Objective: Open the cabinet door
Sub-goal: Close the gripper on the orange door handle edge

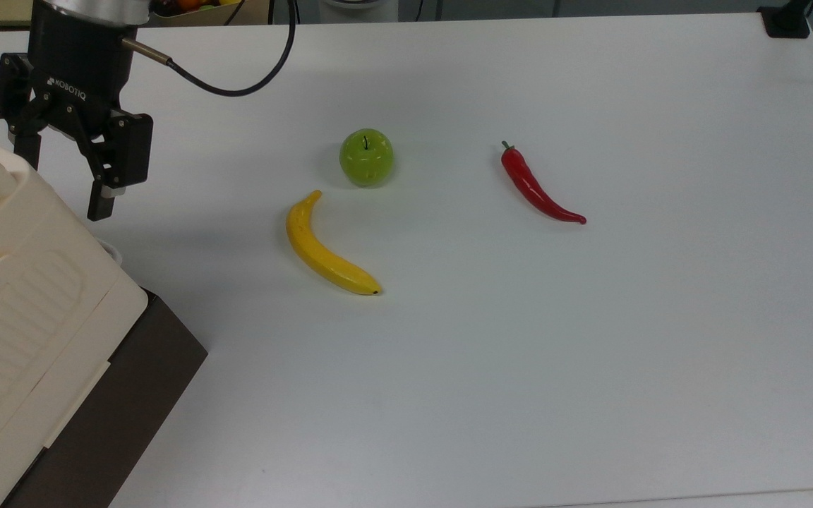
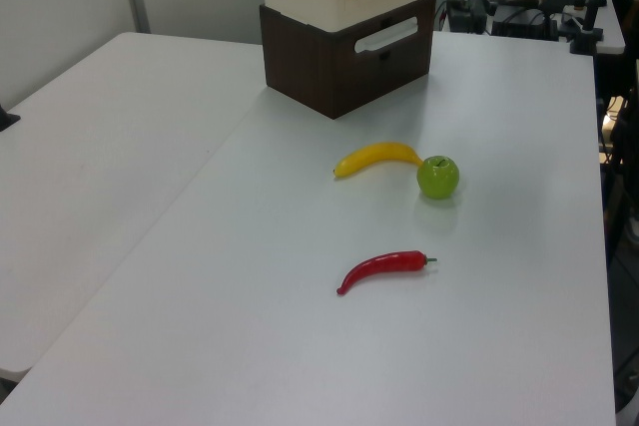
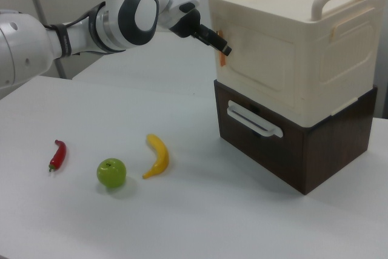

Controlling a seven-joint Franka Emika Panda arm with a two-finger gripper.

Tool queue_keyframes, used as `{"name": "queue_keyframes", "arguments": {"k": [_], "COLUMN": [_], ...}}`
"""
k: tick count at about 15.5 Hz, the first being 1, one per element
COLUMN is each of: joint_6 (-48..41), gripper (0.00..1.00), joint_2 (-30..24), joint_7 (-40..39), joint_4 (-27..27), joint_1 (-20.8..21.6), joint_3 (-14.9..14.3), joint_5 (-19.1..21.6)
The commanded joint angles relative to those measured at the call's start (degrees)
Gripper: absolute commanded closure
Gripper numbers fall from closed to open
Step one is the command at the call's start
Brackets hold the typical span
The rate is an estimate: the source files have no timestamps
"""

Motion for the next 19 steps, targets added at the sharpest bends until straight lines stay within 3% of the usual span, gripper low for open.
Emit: {"name": "queue_keyframes", "arguments": {"k": [1, 2, 6, 11, 13, 19], "joint_6": [1.07, 1.24, 1.25, 1.16, 1.07, -0.33], "gripper": [0.20, 0.31, 0.59, 0.81, 0.87, 0.89], "joint_2": [0.90, 1.08, 1.17, 0.82, 0.64, -1.98], "joint_7": [1.67, 1.59, 1.58, 1.50, 1.41, 1.32], "joint_4": [0.81, 0.72, 0.46, -0.06, -0.07, -2.96], "joint_1": [0.42, 0.42, 0.51, 0.59, 0.68, 0.86], "joint_3": [-0.16, -0.16, -0.07, -0.07, -0.07, 0.36], "joint_5": [-3.11, -4.07, -4.70, -4.61, -4.61, -4.52]}}
